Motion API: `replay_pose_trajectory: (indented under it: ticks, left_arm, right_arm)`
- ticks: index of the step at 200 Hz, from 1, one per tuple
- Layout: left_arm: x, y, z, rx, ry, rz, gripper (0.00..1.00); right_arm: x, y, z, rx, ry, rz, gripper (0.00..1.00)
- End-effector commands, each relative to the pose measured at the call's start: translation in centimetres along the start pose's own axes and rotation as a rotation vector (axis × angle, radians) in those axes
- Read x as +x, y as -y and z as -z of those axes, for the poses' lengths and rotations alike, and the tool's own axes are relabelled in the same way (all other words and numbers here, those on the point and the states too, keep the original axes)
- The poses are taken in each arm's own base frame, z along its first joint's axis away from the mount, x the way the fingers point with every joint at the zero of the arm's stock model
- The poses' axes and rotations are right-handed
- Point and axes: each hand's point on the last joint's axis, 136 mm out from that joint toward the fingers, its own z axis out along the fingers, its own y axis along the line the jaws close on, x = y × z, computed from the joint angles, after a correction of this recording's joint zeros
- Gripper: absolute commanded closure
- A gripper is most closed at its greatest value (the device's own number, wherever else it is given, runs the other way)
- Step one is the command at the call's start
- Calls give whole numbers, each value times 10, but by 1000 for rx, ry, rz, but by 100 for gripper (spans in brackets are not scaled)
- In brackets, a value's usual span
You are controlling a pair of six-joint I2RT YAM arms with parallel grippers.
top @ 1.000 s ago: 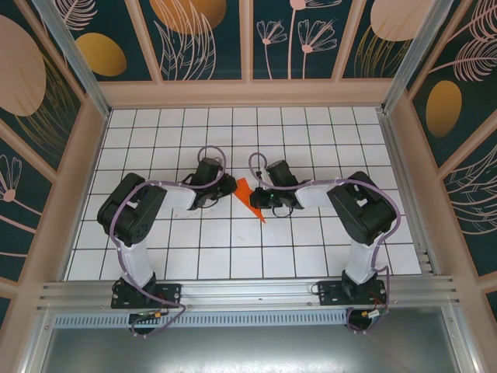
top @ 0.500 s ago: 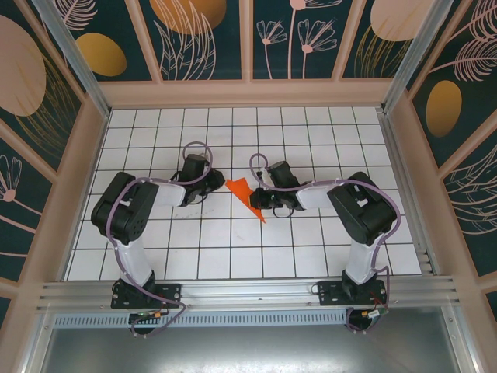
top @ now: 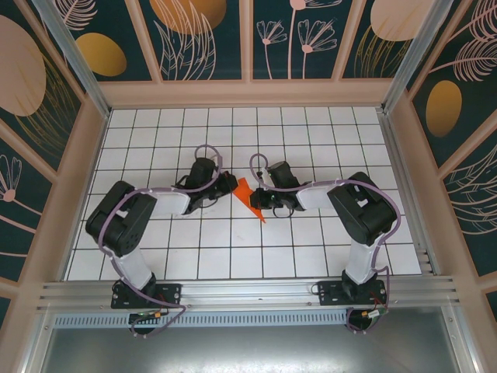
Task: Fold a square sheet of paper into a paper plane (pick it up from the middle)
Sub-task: Fold the wing for the fifth time at the center of the table.
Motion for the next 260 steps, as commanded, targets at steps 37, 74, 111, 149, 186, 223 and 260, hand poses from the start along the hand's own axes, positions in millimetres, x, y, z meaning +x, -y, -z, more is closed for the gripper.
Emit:
replay_pose_trajectory:
  ticks: [37,74,111,149,186,223,260]
  left_arm:
    - [6,-23,-23,-72,-47,12,99]
    - [6,-78,-18,-235,-55,78,100]
    - [-4,-110,-1,-331,-37,102,100]
    - [-30,-106,10,-375,-3,55,96]
    - [-53,-78,34,-365,65,47,78]
    - [-65,-50,64,-371,142,47,59]
    - [-41,-13,66,-367,142,-5,40]
  right_arm:
    - [69,61,0,211,-195,-115,100]
    - [69,59,2,205,-195,-109,100]
    - [71,58,4,200,-193,-110,100]
    - [68,52,5,173,-178,-119,100]
    - [23,9,17,67,-44,-91,94]
    - [-32,-30,58,7,168,-40,67]
    - [-55,-24,106,71,350,-27,44]
